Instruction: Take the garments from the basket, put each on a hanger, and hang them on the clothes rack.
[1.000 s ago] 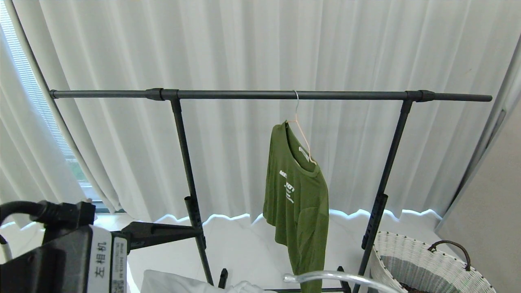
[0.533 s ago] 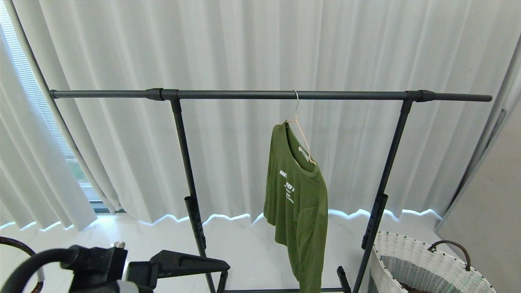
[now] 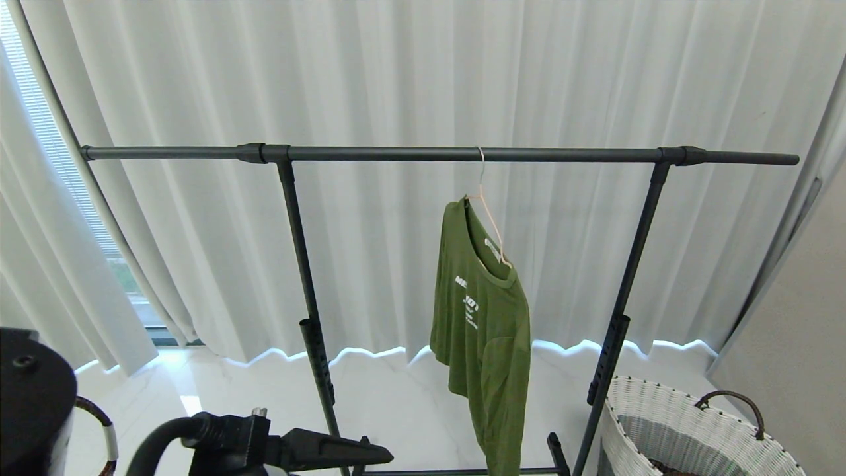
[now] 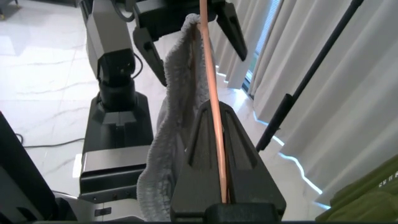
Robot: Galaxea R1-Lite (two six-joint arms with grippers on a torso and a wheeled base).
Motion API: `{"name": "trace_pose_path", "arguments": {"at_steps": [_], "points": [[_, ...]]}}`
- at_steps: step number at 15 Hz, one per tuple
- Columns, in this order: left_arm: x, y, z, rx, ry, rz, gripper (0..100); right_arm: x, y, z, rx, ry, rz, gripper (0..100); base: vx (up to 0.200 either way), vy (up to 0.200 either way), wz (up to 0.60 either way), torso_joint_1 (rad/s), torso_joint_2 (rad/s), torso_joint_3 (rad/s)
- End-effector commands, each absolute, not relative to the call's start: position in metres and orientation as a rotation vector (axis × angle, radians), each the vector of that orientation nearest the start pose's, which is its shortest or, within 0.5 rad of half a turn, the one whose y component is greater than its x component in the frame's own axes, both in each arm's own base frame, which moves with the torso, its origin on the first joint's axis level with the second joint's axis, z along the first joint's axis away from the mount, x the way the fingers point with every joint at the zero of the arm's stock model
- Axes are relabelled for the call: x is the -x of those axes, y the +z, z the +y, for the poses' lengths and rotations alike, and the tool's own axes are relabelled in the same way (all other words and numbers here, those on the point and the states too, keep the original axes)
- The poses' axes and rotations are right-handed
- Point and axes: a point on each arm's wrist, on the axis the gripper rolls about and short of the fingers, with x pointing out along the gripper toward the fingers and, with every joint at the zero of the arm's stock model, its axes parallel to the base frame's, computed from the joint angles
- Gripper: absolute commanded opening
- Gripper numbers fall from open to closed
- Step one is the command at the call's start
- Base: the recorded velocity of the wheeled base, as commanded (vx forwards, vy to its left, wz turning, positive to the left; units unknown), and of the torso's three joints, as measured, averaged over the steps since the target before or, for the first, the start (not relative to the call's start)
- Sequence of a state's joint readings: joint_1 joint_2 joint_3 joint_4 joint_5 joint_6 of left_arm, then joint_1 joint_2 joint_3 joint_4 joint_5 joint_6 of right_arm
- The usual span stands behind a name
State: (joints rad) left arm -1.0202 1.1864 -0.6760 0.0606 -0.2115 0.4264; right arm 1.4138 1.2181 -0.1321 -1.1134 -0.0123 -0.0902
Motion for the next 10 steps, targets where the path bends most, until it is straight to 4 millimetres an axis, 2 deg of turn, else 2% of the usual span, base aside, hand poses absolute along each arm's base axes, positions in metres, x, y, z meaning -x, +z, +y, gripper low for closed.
{"name": "trace_pose_path", "arguments": {"at_steps": [1,9,10], "points": [[-0.0811,0.2019,-0.1412,-0.603,-1.308,0.305,0,-0.0234,0.1647,0.1461,0.058,1.398,-0.083,0,0.0,0.0,0.0,0.0,0.0,0.0],[-0.0818,0.2015,-0.1416,-0.598,-1.302,0.312,0,-0.0235,0.1624,0.1449,0.071,1.392,-0.081,0,0.0,0.0,0.0,0.0,0.0,0.0],[-0.082,0.2014,-0.1414,-0.598,-1.301,0.314,0,-0.0235,0.1624,0.1449,0.071,1.392,-0.081,100,0.0,0.0,0.0,0.0,0.0,0.0]]}}
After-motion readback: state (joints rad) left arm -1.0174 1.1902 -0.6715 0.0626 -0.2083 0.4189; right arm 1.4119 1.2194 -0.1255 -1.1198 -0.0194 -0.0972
